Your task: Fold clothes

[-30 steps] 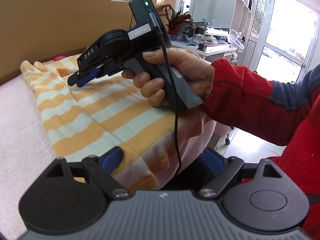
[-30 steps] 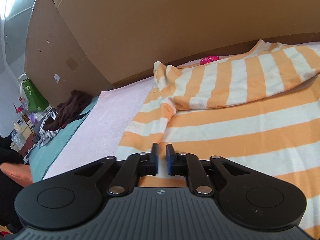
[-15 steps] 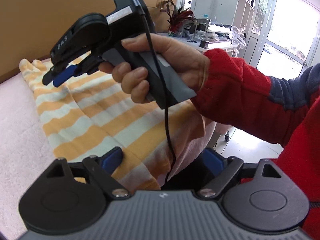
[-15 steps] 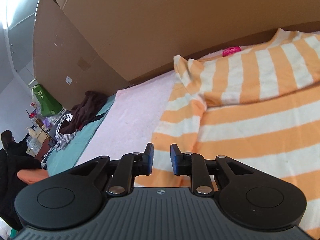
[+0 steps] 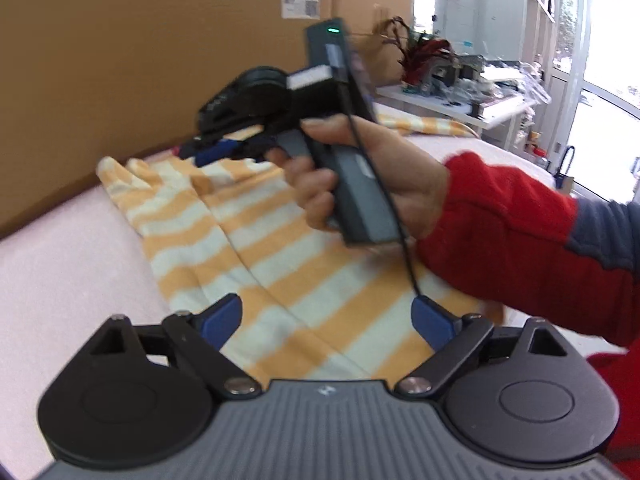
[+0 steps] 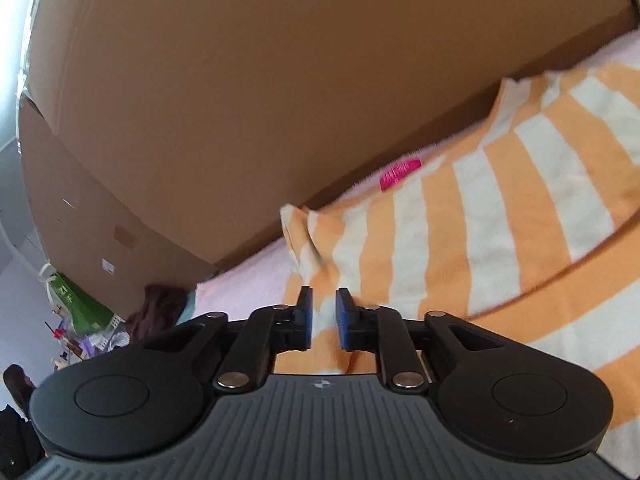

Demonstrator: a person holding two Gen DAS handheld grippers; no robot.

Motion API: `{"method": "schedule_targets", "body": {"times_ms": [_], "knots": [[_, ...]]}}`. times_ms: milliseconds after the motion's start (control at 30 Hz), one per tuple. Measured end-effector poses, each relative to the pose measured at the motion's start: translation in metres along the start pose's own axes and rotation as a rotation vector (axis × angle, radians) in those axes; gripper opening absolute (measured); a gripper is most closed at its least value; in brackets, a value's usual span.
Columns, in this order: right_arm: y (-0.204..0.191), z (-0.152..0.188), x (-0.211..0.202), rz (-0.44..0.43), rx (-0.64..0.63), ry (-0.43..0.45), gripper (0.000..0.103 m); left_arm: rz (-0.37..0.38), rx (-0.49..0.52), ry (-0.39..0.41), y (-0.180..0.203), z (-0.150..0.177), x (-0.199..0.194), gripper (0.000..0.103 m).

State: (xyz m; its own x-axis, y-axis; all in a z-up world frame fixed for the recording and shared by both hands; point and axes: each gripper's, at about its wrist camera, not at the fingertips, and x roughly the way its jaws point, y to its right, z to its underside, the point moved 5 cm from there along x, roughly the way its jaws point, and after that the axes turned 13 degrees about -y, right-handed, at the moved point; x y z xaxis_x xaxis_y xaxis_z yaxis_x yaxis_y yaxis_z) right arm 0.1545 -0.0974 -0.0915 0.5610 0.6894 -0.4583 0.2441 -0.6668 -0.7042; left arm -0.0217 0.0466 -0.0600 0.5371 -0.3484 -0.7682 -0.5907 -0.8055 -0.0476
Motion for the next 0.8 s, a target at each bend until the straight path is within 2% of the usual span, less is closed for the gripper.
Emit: {"method": "schedule_targets", "body": {"times_ms": [67, 133, 167, 233, 333, 467, 500, 567, 600, 733, 800], "knots": [[0.005, -0.006, -0.026, 0.011, 0.022, 0.072, 0.02, -0.112, -0.046, 0.029, -0.021, -0.022, 0.013, 0.098], [0.021, -0.011, -0.06, -0.001, 0.086, 0.14, 0.02, -0.187, -0.072, 0.04, -0.037, -0.04, 0.03, 0.096], [0.033, -0.013, -0.079, 0.038, 0.111, 0.173, 0.02, -0.211, -0.081, 0.03, -0.045, -0.048, 0.042, 0.092], [0.06, -0.016, -0.121, 0.169, 0.147, 0.24, 0.022, -0.24, -0.093, 0.001, -0.06, -0.062, 0.066, 0.079], [0.104, -0.024, -0.183, 0.331, 0.218, 0.32, 0.022, -0.232, -0.16, 0.006, -0.076, -0.081, 0.096, 0.078], [0.155, -0.032, -0.234, 0.405, 0.394, 0.394, 0.023, -0.185, -0.3, 0.018, -0.098, -0.087, 0.123, 0.074], [0.162, -0.034, -0.235, 0.412, 0.419, 0.389, 0.023, -0.168, -0.32, 0.026, -0.1, -0.085, 0.122, 0.073], [0.17, -0.039, -0.229, 0.411, 0.448, 0.359, 0.023, -0.133, -0.358, 0.035, -0.105, -0.082, 0.121, 0.083], [0.174, -0.042, -0.225, 0.41, 0.463, 0.344, 0.023, -0.115, -0.373, 0.032, -0.106, -0.081, 0.121, 0.092], [0.19, -0.053, -0.212, 0.408, 0.521, 0.283, 0.023, -0.071, -0.393, 0.033, -0.108, -0.081, 0.122, 0.096], [0.196, -0.055, -0.208, 0.416, 0.552, 0.266, 0.019, -0.059, -0.389, 0.034, -0.107, -0.082, 0.122, 0.098]]}}
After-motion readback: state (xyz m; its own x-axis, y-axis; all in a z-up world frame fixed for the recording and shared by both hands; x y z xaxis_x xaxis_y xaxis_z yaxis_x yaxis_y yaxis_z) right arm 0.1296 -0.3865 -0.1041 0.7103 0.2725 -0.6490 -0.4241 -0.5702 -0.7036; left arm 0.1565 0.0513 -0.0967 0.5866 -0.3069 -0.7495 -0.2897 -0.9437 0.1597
